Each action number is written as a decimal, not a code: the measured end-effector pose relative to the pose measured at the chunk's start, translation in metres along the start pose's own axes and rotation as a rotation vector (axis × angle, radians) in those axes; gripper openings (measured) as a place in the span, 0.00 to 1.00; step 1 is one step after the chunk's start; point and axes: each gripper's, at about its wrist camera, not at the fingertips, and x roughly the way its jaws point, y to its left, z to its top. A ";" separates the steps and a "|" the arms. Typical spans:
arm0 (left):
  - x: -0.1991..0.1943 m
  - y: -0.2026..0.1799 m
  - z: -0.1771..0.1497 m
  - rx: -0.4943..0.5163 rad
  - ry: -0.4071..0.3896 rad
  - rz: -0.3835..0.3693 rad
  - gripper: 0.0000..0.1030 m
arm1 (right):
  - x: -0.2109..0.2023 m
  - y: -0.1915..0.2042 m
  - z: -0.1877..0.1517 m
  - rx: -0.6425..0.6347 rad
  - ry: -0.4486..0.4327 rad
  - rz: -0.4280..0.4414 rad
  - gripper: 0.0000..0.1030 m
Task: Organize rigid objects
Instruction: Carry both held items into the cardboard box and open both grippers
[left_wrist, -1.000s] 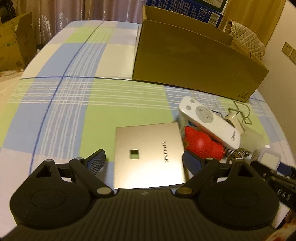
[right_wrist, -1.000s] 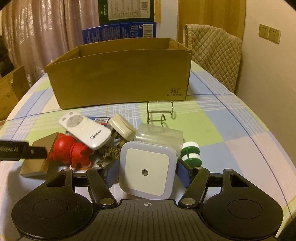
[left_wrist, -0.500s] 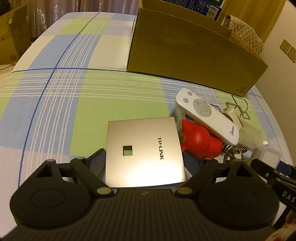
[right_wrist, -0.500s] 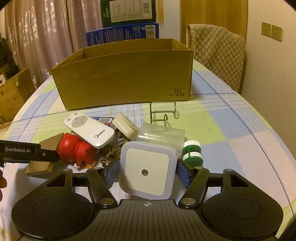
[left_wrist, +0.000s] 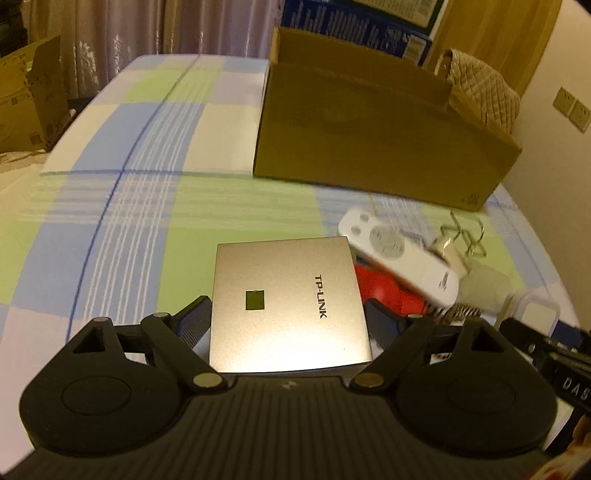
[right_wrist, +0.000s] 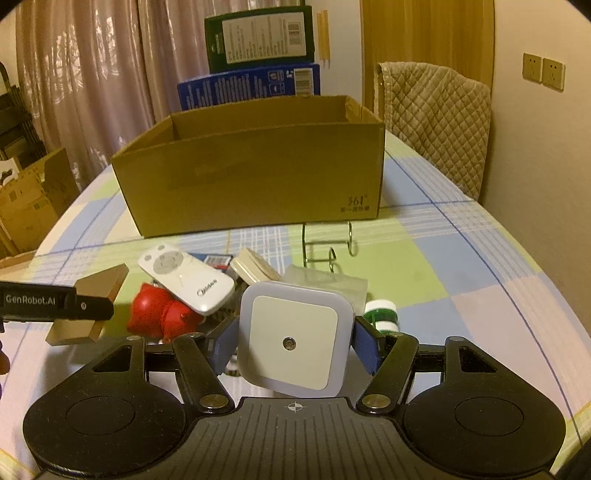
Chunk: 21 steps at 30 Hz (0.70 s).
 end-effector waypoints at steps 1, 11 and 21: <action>-0.003 -0.002 0.003 0.005 -0.011 0.004 0.83 | -0.001 0.000 0.002 0.000 -0.005 0.004 0.61; -0.039 -0.031 0.058 0.051 -0.126 -0.008 0.83 | -0.012 -0.006 0.060 -0.011 -0.099 0.075 0.61; -0.032 -0.072 0.158 0.133 -0.231 -0.018 0.83 | 0.026 -0.023 0.191 -0.072 -0.224 0.132 0.61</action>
